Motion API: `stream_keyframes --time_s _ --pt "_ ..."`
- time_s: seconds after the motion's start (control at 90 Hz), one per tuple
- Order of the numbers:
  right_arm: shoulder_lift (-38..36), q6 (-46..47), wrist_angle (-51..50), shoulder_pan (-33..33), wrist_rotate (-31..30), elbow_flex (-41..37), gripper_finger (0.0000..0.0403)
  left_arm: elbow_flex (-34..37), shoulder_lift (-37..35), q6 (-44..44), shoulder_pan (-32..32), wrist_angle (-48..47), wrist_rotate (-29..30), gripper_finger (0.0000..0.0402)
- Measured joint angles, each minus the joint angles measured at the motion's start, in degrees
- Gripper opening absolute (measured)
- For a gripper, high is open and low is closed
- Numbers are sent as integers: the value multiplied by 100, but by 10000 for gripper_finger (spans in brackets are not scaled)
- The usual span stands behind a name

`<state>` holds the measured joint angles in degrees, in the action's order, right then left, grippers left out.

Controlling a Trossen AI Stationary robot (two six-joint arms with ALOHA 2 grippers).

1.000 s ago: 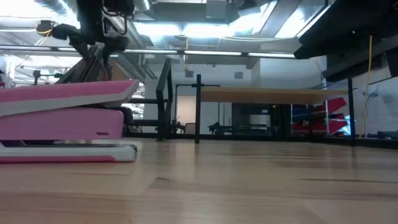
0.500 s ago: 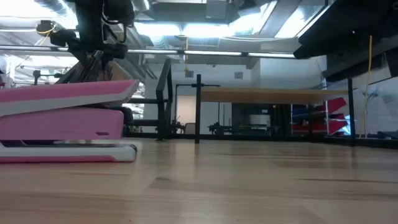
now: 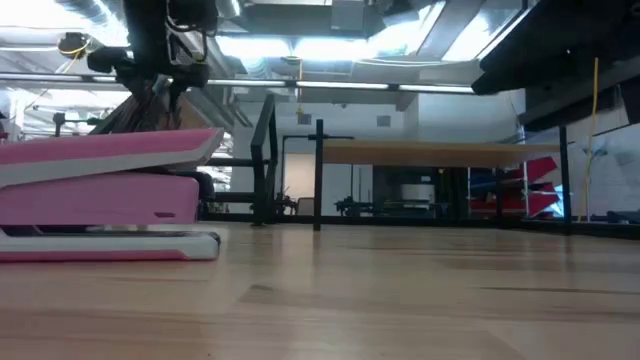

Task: Stock shelves
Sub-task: Remove the brown book from the book holder

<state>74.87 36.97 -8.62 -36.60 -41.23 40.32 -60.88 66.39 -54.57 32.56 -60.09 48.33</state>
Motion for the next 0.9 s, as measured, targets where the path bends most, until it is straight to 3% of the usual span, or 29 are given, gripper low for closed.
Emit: stream_keyframes --time_s 0.9 --pt "0 0 0 0 -16 -2 195 164 208 -31 14 -29 694 213"
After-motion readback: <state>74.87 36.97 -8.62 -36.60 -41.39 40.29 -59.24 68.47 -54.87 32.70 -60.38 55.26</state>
